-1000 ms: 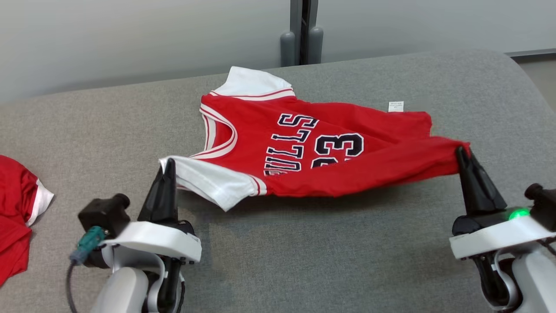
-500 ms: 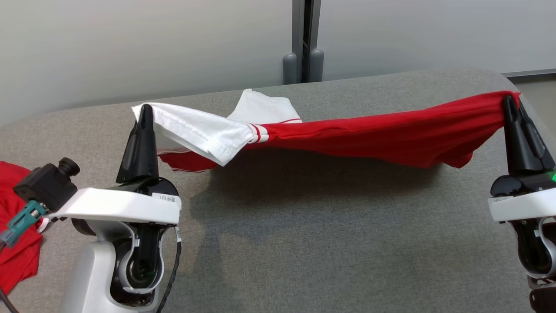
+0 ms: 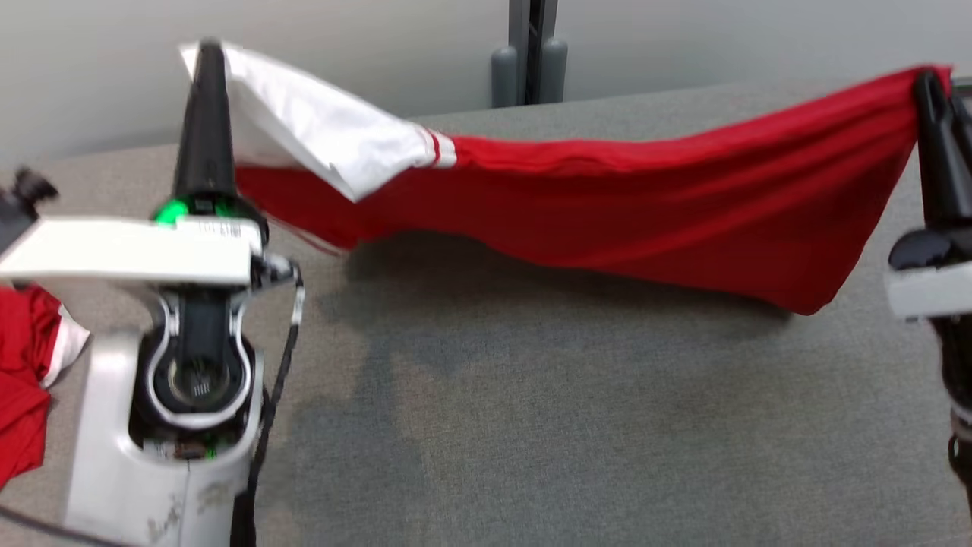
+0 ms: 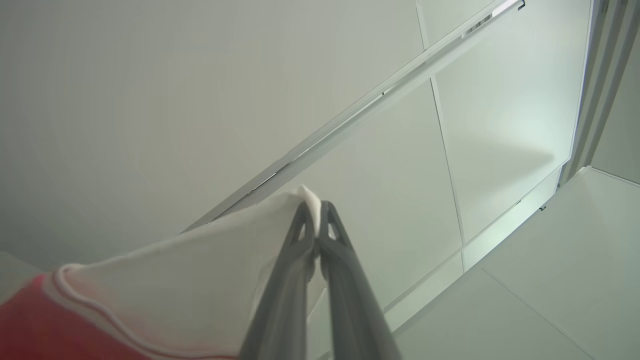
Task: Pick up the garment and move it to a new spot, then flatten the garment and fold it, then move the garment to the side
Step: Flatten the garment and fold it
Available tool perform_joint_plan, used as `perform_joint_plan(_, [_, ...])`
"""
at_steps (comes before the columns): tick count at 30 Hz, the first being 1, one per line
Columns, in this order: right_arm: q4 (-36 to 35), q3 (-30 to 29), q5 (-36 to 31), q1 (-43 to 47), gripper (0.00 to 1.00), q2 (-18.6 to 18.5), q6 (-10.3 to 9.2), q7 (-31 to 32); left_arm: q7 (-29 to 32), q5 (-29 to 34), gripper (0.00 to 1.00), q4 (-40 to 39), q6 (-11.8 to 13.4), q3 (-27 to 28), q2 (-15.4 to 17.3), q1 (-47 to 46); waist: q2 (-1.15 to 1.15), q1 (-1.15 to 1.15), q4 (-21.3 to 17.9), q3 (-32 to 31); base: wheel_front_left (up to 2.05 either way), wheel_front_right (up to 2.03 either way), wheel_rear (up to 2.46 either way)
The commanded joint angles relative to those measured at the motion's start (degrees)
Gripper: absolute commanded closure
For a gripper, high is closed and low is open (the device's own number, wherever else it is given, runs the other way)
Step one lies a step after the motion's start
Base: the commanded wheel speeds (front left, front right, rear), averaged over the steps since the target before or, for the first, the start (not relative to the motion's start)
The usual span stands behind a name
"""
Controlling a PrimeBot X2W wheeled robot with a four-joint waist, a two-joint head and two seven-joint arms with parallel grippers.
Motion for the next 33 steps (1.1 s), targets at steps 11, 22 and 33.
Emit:
perform_joint_plan(11, [11.6, 8.6, -2.0, -34.1, 1.00, -8.8, -0.02, 6.0, 6.9, 5.9, 1.00, 17.3, 5.7, -3.0, 4.8, -39.7, 0.00, 0.00, -1.2, 18.5, 0.00, 0.00, 0.00])
perform_joint_plan(22, [35.2, 18.6, -3.5, -65.9, 1.00, -10.4, -0.03, -10.4, -4.0, 12.3, 1.00, 43.6, -0.2, -3.6, 3.3, -72.4, 0.00, 0.00, -0.2, 27.9, 0.00, 0.00, 0.00])
perform_joint_plan(33, [33.7, 15.7, -9.8, -67.1, 1.00, -10.2, -0.03, -13.2, -13.4, 14.4, 1.00, 52.1, -10.9, -4.0, 1.8, -78.9, 0.00, 0.00, 3.4, 31.9, 0.00, 0.00, 0.00])
